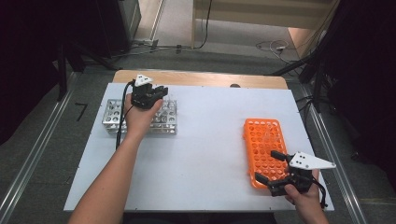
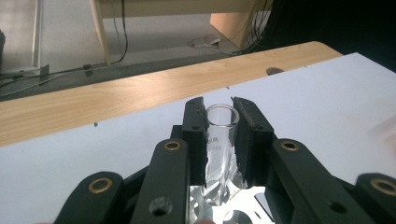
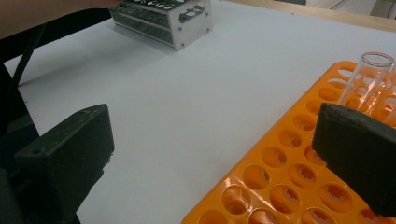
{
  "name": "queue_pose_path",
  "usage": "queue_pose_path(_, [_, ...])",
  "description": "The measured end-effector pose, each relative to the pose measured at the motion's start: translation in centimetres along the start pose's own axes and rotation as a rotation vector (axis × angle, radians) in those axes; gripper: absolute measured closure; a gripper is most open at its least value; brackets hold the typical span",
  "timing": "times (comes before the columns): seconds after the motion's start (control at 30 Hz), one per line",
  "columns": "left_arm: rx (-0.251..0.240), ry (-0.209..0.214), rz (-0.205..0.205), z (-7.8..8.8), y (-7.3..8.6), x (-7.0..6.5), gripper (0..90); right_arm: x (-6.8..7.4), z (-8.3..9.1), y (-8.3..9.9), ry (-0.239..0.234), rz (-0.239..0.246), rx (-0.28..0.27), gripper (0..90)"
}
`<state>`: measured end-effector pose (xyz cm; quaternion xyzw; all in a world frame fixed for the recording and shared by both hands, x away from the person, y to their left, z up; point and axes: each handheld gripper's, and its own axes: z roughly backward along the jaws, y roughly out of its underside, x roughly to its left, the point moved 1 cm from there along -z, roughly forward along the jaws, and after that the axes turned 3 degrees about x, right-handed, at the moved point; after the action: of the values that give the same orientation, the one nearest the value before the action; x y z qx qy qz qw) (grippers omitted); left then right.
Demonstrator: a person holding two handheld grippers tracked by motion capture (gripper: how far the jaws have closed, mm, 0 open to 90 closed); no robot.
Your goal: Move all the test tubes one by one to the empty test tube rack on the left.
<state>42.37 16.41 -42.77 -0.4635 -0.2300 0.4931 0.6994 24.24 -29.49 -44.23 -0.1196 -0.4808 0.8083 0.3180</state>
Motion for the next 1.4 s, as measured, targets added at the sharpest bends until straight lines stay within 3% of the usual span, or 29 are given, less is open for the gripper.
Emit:
queue_pose_path(0.33, [0.055, 0.029, 0.013, -0.3, 0.5, 0.1, 73.9, 0.0, 0.1, -0.1, 0.002, 0.001, -0.005, 0.0])
queue_pose_path(0.47, [0.038, 0.036, 0.027, 0.0, 0.5, 0.1, 70.7, 0.0, 0.1, -0.1, 0.004, 0.000, -0.004, 0.0])
queue_pose_path(0.7, [-0.006, 0.073, 0.055, 1.4, 0.6, -0.1, 48.7, -0.4, 0.3, -0.1, 0.012, -0.007, -0.013, 0.0])
queue_pose_path(0.83, [-0.025, 0.081, 0.048, 2.5, 0.7, -0.6, 32.5, -0.6, 0.4, -0.1, 0.019, -0.014, -0.017, 0.0])
queue_pose_path(1.23, [-0.087, 0.159, -0.006, 6.5, 1.7, -4.1, 5.5, -2.1, 0.8, -0.4, 0.061, -0.045, -0.024, 0.0])
queue_pose_path(1.4, [-0.094, 0.189, -0.025, 7.9, 2.4, -5.4, 0.8, -2.8, 0.7, -0.5, 0.077, -0.053, -0.023, 0.0])
